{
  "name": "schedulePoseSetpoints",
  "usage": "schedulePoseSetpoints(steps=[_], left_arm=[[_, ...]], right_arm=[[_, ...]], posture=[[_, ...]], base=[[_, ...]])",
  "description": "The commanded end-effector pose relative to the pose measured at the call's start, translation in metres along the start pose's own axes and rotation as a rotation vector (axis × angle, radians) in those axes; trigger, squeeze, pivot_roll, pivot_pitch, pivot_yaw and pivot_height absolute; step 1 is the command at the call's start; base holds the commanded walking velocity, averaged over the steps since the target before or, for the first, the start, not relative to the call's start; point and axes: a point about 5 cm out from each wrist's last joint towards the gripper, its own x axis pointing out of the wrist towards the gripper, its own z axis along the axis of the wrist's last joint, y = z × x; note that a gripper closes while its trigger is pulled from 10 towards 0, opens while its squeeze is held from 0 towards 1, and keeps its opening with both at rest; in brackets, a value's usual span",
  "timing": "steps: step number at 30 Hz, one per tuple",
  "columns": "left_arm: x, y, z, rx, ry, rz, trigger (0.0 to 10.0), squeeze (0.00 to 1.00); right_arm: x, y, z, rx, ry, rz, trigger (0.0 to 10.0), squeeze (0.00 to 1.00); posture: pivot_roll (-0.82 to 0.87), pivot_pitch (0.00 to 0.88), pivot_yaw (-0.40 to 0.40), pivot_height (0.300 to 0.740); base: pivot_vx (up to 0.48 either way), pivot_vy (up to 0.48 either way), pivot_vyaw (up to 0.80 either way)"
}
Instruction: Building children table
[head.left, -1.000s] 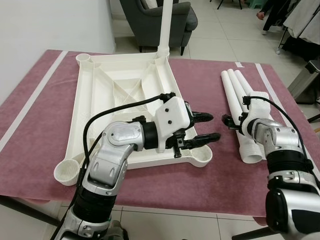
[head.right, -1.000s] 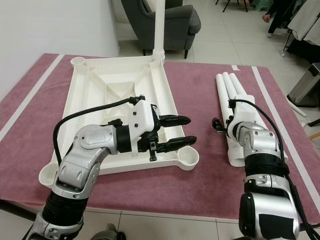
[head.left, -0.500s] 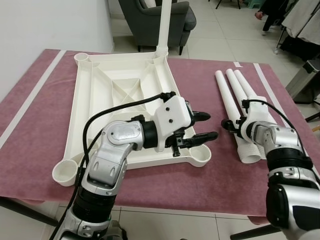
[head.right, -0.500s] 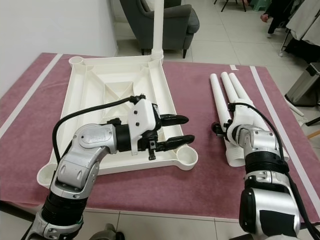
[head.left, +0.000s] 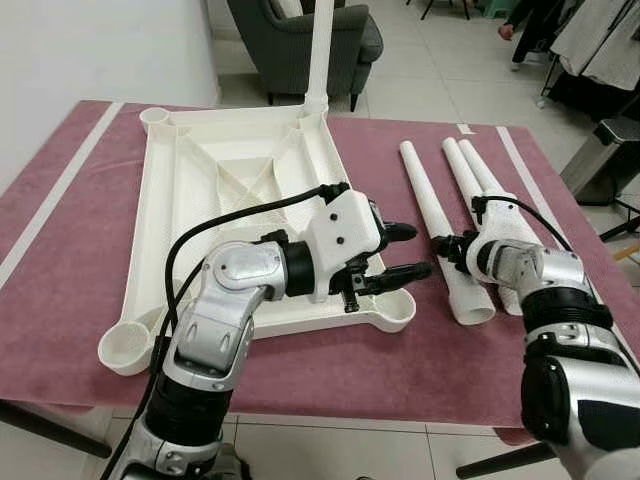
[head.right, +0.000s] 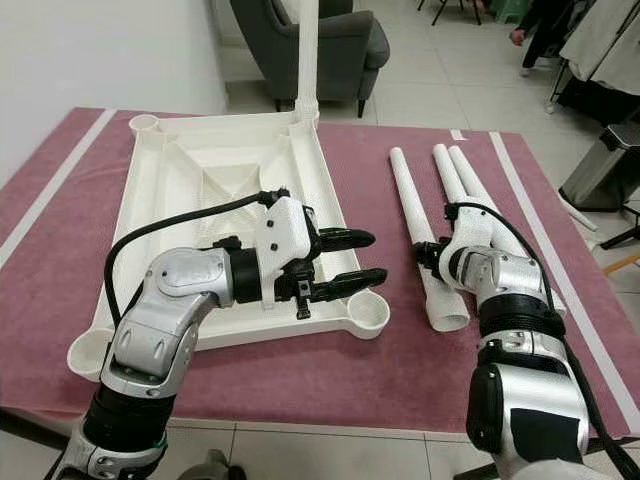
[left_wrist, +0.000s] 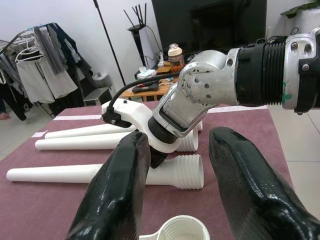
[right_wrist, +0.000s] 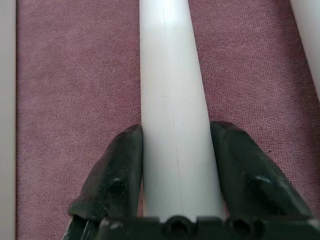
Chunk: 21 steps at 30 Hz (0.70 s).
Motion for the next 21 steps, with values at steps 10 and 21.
schedulePoseSetpoints(steps=[10,21], left_arm=[[-0.001,0.009,-0.007,-0.01,0.024,0.229,10.0,0.0],[-0.005,0.007,-0.009,-0.014,0.042,0.244,10.0,0.0]], right_arm=[[0.006,-0.003,-0.024,-0.132,0.157,-0.007,10.0,1.0],[0.01,0.008,-0.037,-0.119,0.233,0.06,3.9,0.0]], posture=[[0.08,0.037,-0.021,0.74],[0.11,0.05,-0.037,0.74]], base=[[0.0,0.0,0.0],[0.0,0.0,0.0]])
